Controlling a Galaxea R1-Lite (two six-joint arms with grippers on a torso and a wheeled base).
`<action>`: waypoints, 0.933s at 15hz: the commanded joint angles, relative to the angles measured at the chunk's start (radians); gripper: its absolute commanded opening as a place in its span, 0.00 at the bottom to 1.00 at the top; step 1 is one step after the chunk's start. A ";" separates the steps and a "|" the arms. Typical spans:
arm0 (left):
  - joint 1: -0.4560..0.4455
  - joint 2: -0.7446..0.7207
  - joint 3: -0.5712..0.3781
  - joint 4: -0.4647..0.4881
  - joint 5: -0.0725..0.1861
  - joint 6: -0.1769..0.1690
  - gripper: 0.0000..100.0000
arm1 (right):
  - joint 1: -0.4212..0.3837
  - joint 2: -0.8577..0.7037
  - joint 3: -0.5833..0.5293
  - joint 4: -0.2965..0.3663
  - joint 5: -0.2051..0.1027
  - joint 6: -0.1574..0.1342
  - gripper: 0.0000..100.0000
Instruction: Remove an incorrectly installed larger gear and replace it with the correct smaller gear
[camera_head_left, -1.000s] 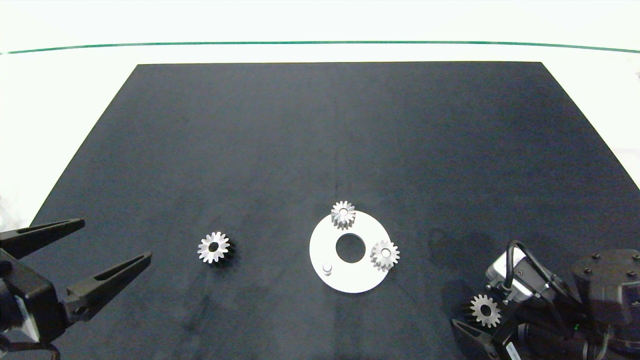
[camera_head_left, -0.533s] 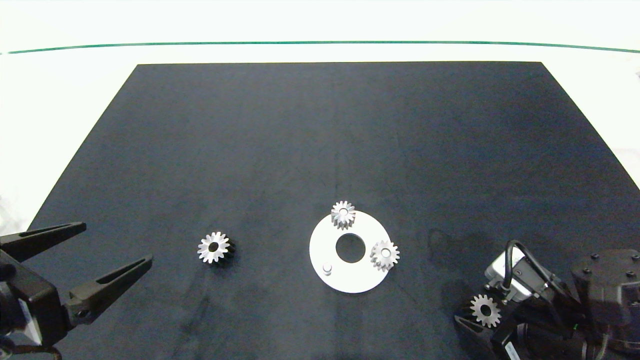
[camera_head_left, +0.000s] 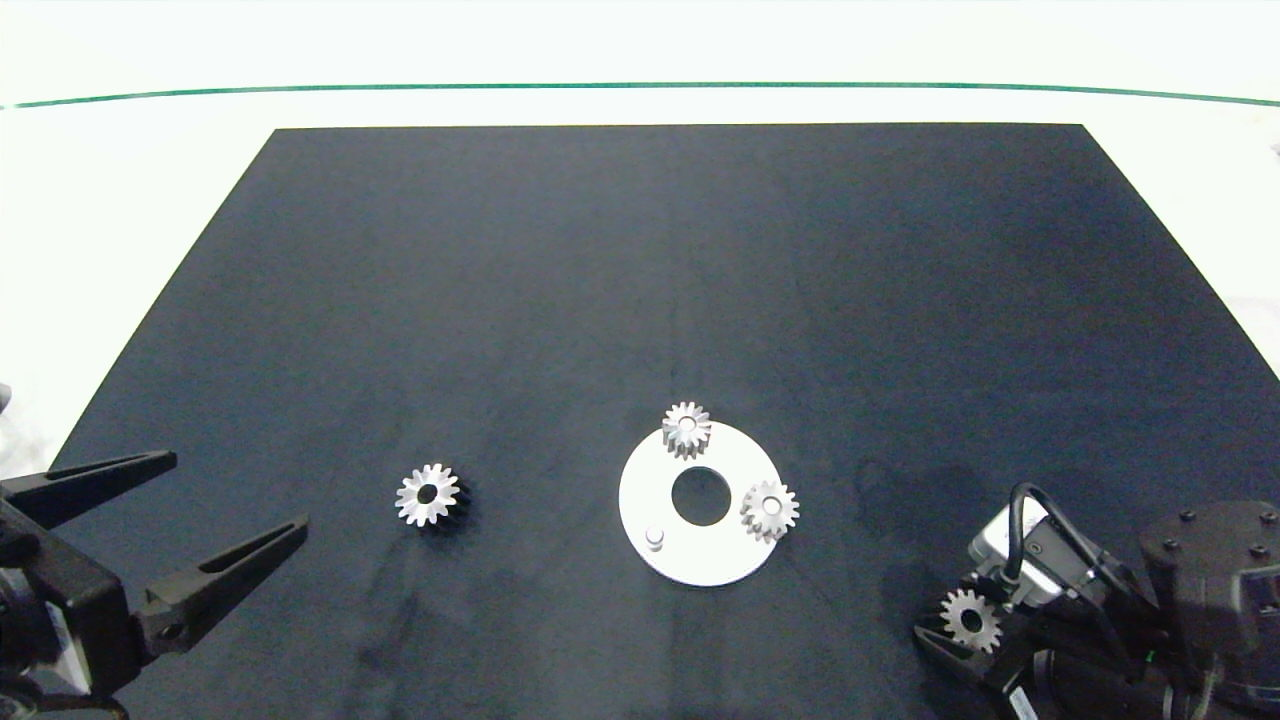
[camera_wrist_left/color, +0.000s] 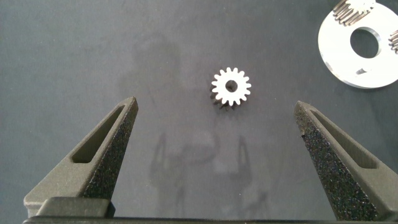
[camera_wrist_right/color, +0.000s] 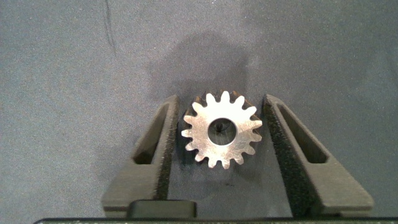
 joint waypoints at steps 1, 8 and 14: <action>0.001 0.003 0.000 -0.002 0.001 0.000 1.00 | 0.000 0.002 0.002 -0.002 -0.002 0.000 0.47; -0.001 0.004 0.000 -0.002 0.001 0.000 1.00 | 0.002 0.002 0.000 -0.002 0.001 0.003 0.33; -0.001 0.004 0.000 -0.001 -0.001 0.000 1.00 | 0.002 0.000 0.013 -0.003 0.003 0.003 0.21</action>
